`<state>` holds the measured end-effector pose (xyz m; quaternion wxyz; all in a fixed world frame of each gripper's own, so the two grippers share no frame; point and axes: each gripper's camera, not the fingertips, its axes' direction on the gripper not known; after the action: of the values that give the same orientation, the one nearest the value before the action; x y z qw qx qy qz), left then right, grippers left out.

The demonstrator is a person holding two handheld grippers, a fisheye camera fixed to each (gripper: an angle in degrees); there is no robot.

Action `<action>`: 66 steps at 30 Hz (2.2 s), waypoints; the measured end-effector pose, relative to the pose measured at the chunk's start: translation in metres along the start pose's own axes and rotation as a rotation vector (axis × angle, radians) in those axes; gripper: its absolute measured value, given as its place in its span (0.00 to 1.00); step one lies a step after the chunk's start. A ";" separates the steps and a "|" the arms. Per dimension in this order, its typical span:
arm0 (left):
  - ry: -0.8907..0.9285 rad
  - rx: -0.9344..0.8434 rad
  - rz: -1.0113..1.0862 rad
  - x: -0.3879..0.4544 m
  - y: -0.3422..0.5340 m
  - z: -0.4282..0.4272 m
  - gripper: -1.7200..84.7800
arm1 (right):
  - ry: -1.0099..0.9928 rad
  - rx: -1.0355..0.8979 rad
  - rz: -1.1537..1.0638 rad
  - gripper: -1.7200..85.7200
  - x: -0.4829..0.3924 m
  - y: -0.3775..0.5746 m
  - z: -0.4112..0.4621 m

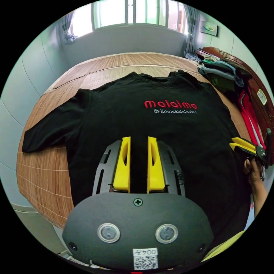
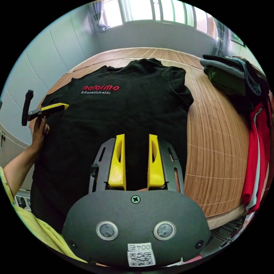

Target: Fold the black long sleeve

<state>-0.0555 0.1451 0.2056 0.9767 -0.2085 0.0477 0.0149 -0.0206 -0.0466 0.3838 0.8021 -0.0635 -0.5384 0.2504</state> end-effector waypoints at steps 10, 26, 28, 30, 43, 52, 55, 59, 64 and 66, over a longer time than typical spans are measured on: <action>0.027 0.023 -0.007 0.008 -0.009 0.003 0.13 | -0.157 0.201 0.290 0.14 0.133 -0.068 -0.061; -0.005 0.035 0.007 0.017 -0.018 0.005 0.13 | -0.374 0.197 0.239 0.07 0.152 -0.171 -0.085; -0.009 0.035 0.009 0.017 -0.019 0.005 0.13 | -0.225 0.167 -0.097 0.07 0.049 -0.177 -0.103; -0.011 0.035 0.010 0.017 -0.020 0.005 0.13 | -0.130 0.088 -0.265 0.08 -0.014 -0.171 -0.089; -0.020 0.036 0.014 0.015 -0.023 0.007 0.12 | -0.526 0.134 0.227 0.15 0.122 -0.216 -0.086; -0.040 0.043 0.029 0.017 -0.023 0.008 0.12 | -0.688 0.069 0.363 0.26 0.164 -0.333 -0.048; -0.043 0.044 0.032 0.017 -0.023 0.008 0.12 | -0.551 -0.058 0.362 0.17 0.152 -0.362 -0.038; -0.045 0.046 0.033 0.016 -0.022 0.009 0.12 | -0.462 0.082 0.380 0.08 0.159 -0.350 -0.082; -0.046 0.046 0.034 0.016 -0.022 0.009 0.12 | -0.290 0.461 0.418 0.08 0.185 -0.280 -0.224; -0.045 0.045 0.034 0.016 -0.022 0.009 0.12 | -0.151 0.490 0.401 0.08 0.192 -0.271 -0.260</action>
<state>-0.0381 0.1287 0.2216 0.9816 -0.1853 0.0297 0.0351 0.3587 -0.1476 0.5366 0.6860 0.0454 -0.4967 0.5298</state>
